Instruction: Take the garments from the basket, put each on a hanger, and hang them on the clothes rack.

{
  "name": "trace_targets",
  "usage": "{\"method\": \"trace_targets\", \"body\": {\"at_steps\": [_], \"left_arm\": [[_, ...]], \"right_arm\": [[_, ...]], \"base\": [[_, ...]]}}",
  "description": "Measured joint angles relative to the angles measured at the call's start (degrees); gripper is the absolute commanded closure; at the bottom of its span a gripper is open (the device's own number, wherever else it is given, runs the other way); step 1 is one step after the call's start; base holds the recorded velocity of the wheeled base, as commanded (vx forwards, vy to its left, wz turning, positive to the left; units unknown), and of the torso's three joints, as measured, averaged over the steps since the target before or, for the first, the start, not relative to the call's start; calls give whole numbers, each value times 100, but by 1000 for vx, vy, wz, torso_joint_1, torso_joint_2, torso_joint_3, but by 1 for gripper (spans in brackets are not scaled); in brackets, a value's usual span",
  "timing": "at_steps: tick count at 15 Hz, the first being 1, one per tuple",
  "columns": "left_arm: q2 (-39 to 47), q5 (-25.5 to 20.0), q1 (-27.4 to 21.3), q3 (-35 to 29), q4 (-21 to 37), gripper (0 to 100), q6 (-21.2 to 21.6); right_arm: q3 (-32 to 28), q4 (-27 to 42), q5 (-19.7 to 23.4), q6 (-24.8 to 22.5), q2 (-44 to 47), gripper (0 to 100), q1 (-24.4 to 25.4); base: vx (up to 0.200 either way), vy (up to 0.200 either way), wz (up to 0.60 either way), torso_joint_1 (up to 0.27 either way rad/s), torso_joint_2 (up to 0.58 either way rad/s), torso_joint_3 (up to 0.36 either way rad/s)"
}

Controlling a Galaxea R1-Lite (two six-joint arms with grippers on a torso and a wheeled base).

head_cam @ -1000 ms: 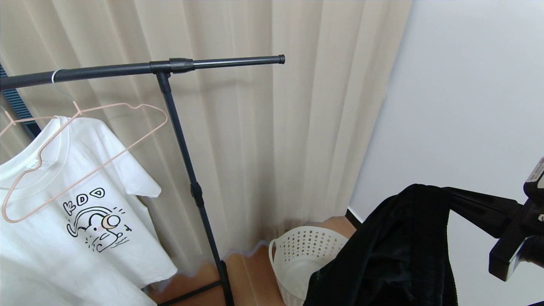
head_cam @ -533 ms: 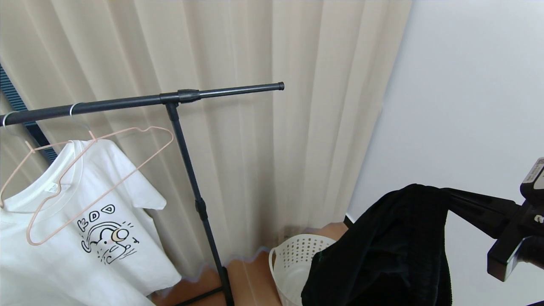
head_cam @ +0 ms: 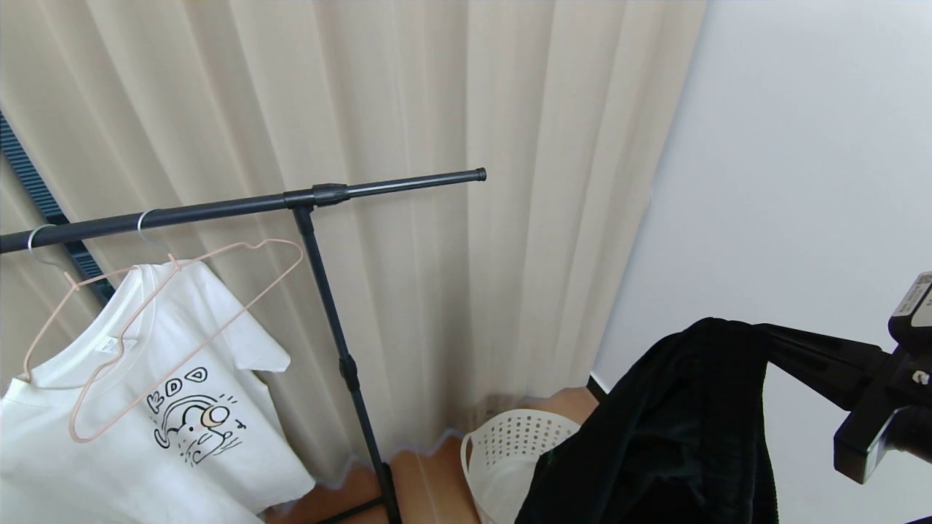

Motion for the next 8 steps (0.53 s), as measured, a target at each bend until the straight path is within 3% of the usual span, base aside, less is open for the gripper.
{"method": "trace_targets", "body": {"at_steps": [3,8], "left_arm": [[0,0,0,0,0,0,0],[0,2,2,0,1,0,2]], "right_arm": [[-9,-2,7,11,9,100,0],[-34,-17,9,9,28,100,-9]], "base": [[0,0,0,76,-155,-89],[0,0,600,7,-6,-6]]}}
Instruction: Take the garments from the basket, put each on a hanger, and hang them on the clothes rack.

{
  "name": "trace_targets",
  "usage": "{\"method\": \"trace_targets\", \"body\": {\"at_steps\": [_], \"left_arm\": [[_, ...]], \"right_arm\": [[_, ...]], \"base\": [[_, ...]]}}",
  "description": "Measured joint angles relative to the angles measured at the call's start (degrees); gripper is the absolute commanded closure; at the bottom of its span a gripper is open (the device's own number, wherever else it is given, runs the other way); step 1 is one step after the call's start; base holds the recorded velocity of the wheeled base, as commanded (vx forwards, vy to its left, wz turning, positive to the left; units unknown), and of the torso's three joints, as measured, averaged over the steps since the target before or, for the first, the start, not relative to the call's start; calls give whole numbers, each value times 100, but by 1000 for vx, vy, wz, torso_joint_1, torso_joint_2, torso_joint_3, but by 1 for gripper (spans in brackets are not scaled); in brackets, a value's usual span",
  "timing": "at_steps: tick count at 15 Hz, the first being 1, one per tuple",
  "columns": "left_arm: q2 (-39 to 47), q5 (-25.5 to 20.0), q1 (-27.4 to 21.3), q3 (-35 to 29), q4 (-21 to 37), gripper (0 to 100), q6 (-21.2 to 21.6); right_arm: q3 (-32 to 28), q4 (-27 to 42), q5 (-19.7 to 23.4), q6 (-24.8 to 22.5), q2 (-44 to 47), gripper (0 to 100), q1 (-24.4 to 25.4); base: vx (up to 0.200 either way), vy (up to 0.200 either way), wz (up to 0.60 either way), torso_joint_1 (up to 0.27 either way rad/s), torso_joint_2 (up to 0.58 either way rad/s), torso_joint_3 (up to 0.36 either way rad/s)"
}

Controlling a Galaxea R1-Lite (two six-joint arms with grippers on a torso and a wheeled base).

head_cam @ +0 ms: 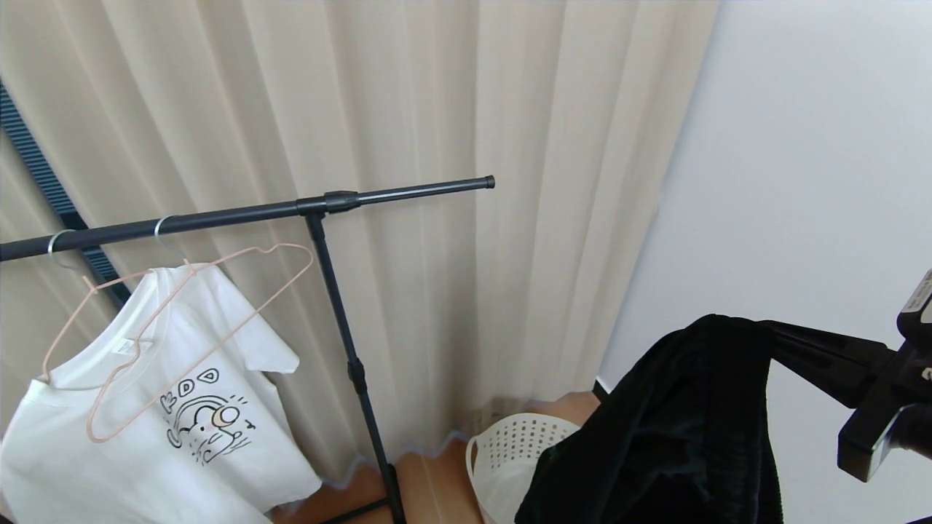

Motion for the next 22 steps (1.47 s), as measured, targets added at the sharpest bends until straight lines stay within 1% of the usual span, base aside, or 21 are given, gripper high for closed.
{"method": "trace_targets", "body": {"at_steps": [6,8,21,22], "left_arm": [[0,-9,0,0,-1,0,-2],[0,-13,-5,0,0,0,-9],[0,-20,0,-9,-1,0,-5],[0,-17,0,-9,0,0,-2]], "right_arm": [[39,4,0,11,162,100,2],[43,4,0,6,211,100,2],[67,20,2,-5,171,100,0],[67,15,0,0,167,100,5]], "base": [[0,0,600,8,4,2],[0,0,0,0,0,0],[0,200,0,2,2,1],[0,0,0,0,0,0]]}}
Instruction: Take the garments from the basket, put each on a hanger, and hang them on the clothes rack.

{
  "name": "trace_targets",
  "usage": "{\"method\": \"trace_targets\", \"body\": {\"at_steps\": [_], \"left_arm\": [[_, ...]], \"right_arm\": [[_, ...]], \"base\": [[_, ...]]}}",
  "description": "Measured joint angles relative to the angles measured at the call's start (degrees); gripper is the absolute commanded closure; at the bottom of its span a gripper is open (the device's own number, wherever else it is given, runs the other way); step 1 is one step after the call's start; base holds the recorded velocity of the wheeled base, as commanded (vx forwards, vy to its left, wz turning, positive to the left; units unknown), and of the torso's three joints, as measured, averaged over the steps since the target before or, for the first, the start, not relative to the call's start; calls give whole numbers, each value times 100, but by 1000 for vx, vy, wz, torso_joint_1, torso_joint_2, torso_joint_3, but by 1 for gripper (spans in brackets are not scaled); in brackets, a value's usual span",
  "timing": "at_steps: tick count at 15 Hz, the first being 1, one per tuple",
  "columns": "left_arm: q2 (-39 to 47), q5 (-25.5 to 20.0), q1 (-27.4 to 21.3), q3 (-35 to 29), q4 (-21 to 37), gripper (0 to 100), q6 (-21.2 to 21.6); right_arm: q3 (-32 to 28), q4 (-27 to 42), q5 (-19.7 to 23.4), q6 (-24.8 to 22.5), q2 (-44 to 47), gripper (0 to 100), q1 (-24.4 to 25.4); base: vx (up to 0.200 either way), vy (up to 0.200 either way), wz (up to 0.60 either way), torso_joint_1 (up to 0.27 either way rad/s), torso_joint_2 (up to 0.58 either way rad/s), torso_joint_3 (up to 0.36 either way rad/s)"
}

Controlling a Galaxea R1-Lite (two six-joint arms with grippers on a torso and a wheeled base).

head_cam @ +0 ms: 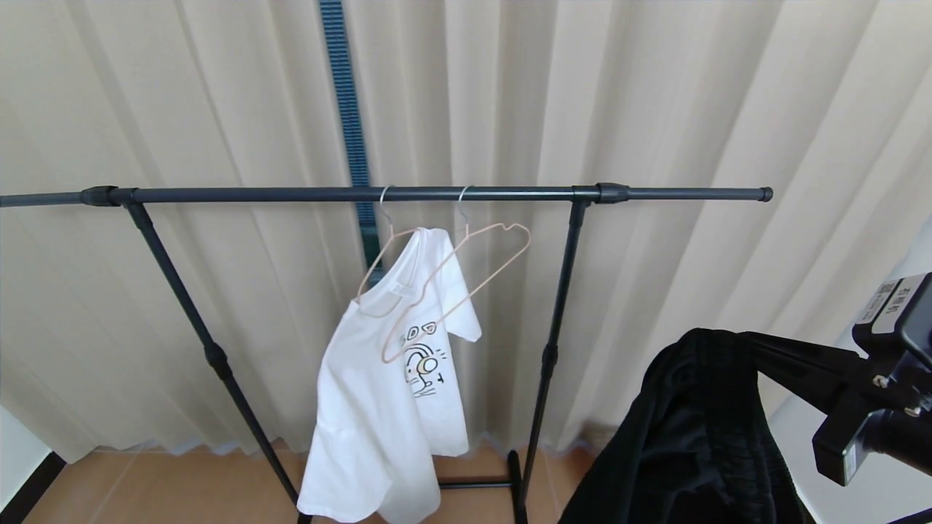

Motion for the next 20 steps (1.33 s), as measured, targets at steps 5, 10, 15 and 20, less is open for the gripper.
{"method": "trace_targets", "body": {"at_steps": [5,10,15,20], "left_arm": [[0,12,-5,0,0,0,-6],[0,1,0,1,-1,0,16],[23,-10,-5,-35,82,0,301],[1754,-112,-155,-1045,27,0,-286]], "right_arm": [[41,7,-1,2,-38,100,0],[88,2,5,-5,-115,100,11],[46,13,-55,-40,-35,100,227],[-1585,199,-321,1448,1352,100,500]], "base": [[0,0,-240,2,1,-1],[0,0,-120,1,0,0],[0,0,0,0,0,0],[0,0,0,0,0,0]]}}
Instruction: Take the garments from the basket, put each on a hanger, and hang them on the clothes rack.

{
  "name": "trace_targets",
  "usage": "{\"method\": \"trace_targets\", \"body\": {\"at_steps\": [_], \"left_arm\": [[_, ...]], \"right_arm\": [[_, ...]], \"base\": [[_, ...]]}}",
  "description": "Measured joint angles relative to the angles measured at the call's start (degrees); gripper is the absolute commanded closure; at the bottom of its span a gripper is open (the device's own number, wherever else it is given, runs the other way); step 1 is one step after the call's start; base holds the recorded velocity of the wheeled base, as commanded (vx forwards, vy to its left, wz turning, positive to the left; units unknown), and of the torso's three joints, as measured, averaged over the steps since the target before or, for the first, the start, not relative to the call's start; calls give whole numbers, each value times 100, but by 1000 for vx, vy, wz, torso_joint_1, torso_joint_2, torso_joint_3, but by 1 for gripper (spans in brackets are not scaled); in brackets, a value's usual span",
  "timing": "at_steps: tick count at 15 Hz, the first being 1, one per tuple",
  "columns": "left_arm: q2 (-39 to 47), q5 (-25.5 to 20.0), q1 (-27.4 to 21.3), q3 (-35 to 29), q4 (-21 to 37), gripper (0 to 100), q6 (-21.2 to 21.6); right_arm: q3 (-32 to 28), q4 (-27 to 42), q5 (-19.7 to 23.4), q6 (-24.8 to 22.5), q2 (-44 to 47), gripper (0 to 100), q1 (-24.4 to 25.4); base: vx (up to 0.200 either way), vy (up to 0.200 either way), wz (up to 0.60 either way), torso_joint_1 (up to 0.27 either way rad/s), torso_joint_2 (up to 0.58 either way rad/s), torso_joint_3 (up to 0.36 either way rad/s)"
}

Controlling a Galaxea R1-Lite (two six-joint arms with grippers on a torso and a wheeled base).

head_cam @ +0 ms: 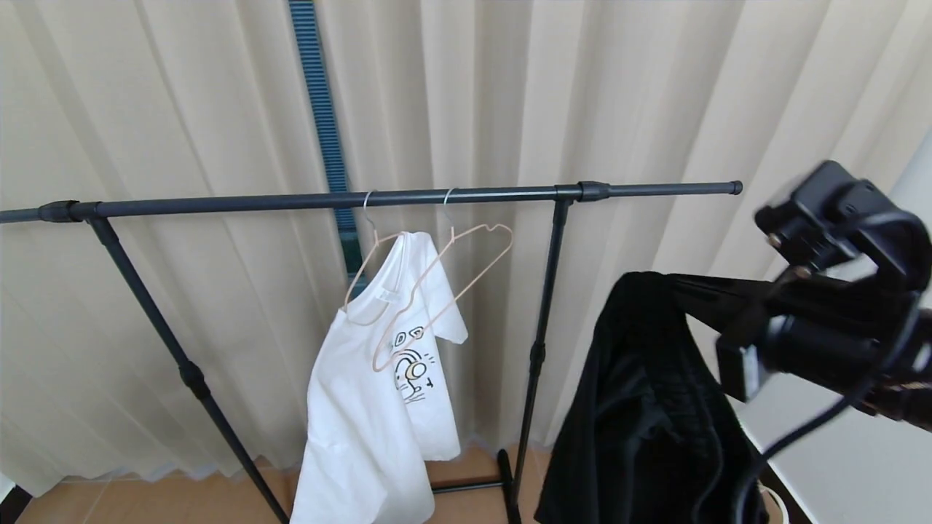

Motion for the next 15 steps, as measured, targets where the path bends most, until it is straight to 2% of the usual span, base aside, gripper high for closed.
{"method": "trace_targets", "body": {"at_steps": [1,2,4,7,9,12,15], "left_arm": [[706,26,-156,-344,-11,0,-312],[1320,90,-336,-639,-13,0,-558],[2737,435,-947,-1319,-38,0,-965],[4468,786,-2521,-2075,-82,0,-1393],[5408,896,-3301,-2400,-201,0,-1585],[6596,973,-4000,-2916,-313,0,-1932],[7495,1017,-4432,-3546,-363,0,-2326]], "right_arm": [[-406,115,-140,846,443,100,68],[-690,215,-268,1445,796,100,124],[-1217,274,-635,2022,1471,100,210],[-1580,272,-720,2372,1893,100,262],[-1757,268,-728,2608,2014,100,422],[-1902,271,-791,2816,2111,100,672],[-1941,274,-881,2859,2130,100,766]], "base": [[0,0,0,0,0,0],[0,0,0,0,0,0],[0,0,0,0,0,0],[0,0,0,0,0,0],[0,0,0,0,0,0],[0,0,0,0,0,0],[0,0,0,0,0,0]]}}
